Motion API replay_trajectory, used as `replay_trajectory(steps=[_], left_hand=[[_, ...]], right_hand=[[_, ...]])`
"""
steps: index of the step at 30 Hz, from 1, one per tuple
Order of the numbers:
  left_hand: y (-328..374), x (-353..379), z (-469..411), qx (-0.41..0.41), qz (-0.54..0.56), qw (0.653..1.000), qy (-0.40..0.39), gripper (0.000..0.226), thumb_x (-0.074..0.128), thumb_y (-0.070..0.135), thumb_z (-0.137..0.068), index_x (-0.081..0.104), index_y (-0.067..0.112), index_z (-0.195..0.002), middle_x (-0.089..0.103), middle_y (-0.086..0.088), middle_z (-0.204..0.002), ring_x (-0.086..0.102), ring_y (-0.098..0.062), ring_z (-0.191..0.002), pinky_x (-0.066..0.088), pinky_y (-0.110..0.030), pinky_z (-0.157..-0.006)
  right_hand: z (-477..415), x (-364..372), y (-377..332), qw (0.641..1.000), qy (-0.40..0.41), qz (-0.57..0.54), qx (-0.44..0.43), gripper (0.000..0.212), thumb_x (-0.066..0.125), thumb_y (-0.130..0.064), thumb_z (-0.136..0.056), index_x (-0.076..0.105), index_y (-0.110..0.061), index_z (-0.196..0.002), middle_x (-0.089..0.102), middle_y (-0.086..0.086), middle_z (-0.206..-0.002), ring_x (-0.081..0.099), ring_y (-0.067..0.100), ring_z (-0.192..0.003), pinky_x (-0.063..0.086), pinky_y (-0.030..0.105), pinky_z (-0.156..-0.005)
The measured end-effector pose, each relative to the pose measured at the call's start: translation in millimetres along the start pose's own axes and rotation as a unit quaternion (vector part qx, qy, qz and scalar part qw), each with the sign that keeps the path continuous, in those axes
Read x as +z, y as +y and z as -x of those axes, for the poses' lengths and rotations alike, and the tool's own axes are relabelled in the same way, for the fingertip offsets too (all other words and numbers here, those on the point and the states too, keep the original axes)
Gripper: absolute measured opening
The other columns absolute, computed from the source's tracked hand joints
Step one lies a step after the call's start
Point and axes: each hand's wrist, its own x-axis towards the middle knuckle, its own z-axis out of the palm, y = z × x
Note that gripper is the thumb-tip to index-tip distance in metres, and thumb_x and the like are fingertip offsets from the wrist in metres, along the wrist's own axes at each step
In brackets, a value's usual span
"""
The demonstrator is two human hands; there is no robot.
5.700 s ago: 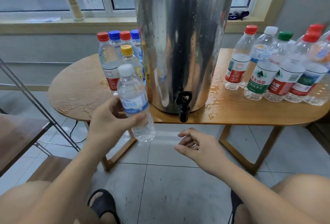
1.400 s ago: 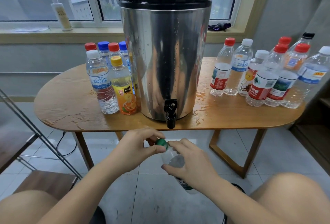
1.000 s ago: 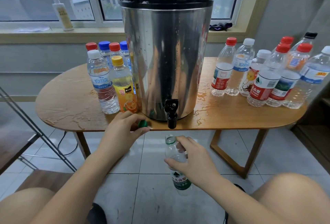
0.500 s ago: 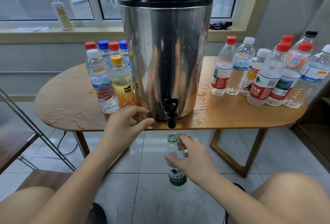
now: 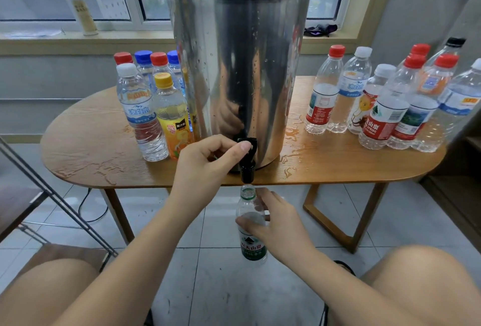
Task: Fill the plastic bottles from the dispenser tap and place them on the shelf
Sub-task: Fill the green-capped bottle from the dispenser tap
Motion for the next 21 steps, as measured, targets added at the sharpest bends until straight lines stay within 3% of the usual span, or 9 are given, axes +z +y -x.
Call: replay_trajectory(steps=[3, 6, 9, 14, 21], left_hand=[[0, 4, -3, -0.011, 0.01, 1.0, 0.022, 0.031, 0.077, 0.043, -0.099, 0.079, 0.021, -0.076, 0.072, -0.001, -0.072, 0.067, -0.026, -0.074, 0.055, -0.047, -0.073], [0, 7, -9, -0.051, 0.031, 0.998, 0.031, 0.043, 0.078, 0.046, -0.098, 0.073, 0.016, -0.068, 0.069, -0.011, -0.068, 0.063, -0.034, -0.072, 0.058, -0.055, -0.079], [0, 10, -15, -0.098, 0.064, 0.993, 0.033, 0.05, 0.079, 0.045, -0.098, 0.069, 0.007, -0.066, 0.064, -0.009, -0.063, 0.057, -0.022, -0.067, 0.052, -0.045, -0.076], [0, 9, -16, -0.108, 0.067, 0.992, 0.026, 0.05, 0.078, 0.041, -0.099, 0.069, 0.005, -0.066, 0.063, 0.0, -0.059, 0.055, -0.008, -0.061, 0.045, -0.03, -0.07], [4, 6, -13, -0.092, 0.042, 0.995, 0.025, 0.049, 0.077, 0.045, -0.099, 0.071, 0.006, -0.068, 0.062, -0.003, -0.06, 0.053, -0.009, -0.061, 0.044, -0.031, -0.07]], right_hand=[[-1, -1, -1, 1.0, 0.003, -0.001, 0.002, 0.063, 0.079, -0.065, -0.085, 0.055, -0.038, -0.137, 0.063, -0.018, -0.123, 0.061, 0.004, -0.113, 0.06, 0.038, -0.097], [-1, -2, -3, 1.0, 0.003, 0.0, 0.0, 0.065, 0.079, -0.065, -0.085, 0.054, -0.037, -0.139, 0.063, -0.017, -0.126, 0.061, 0.003, -0.114, 0.059, 0.038, -0.097], [0, -2, -3, 1.0, 0.0, 0.001, -0.002, 0.064, 0.079, -0.065, -0.086, 0.055, -0.037, -0.138, 0.063, -0.017, -0.127, 0.061, 0.003, -0.115, 0.059, 0.038, -0.097], [0, -1, -4, 1.0, 0.0, 0.017, 0.003, 0.062, 0.078, -0.064, -0.086, 0.055, -0.037, -0.137, 0.064, -0.016, -0.125, 0.061, 0.005, -0.113, 0.06, 0.037, -0.097], [0, 0, -5, 1.0, -0.003, 0.017, 0.01, 0.065, 0.079, -0.065, -0.086, 0.055, -0.037, -0.139, 0.065, -0.015, -0.126, 0.062, 0.007, -0.114, 0.06, 0.038, -0.097]])
